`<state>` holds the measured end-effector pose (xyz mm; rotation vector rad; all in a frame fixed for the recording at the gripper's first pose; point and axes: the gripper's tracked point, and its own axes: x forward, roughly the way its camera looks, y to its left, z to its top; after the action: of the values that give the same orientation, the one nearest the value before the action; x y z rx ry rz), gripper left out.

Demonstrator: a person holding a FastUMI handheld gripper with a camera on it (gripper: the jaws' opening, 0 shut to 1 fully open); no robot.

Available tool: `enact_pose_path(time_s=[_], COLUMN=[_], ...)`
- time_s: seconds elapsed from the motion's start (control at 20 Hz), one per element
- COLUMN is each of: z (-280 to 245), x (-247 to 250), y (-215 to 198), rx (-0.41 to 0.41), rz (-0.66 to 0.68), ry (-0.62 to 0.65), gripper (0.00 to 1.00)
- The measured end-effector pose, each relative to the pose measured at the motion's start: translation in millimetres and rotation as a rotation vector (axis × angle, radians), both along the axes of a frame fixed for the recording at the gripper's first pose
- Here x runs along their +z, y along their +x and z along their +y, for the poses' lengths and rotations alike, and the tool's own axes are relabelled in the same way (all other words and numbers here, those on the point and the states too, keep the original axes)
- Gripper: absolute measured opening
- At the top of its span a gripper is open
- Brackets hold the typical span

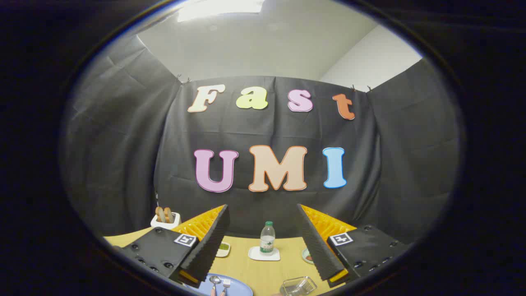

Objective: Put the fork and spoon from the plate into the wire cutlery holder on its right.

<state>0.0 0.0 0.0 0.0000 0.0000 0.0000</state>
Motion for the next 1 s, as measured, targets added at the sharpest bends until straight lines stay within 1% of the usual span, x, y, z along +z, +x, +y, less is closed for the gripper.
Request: enact_pose_path(time_s=[0.25, 0.8, 0.9, 1.0], z=[1.2, 1.8, 6.9, 18.5], x=[-2.7, -9.7, -16.2, -27.7], y=[2.4, 9.1, 9.7, 10.1], rx=[0.009, 0.017, 0.033, 0.072], rz=[0.013, 0.025, 0.043, 0.075], ry=[-0.030, -0.031, -0.031, -0.019], gripper=[1.00, 1.00, 1.00, 1.00])
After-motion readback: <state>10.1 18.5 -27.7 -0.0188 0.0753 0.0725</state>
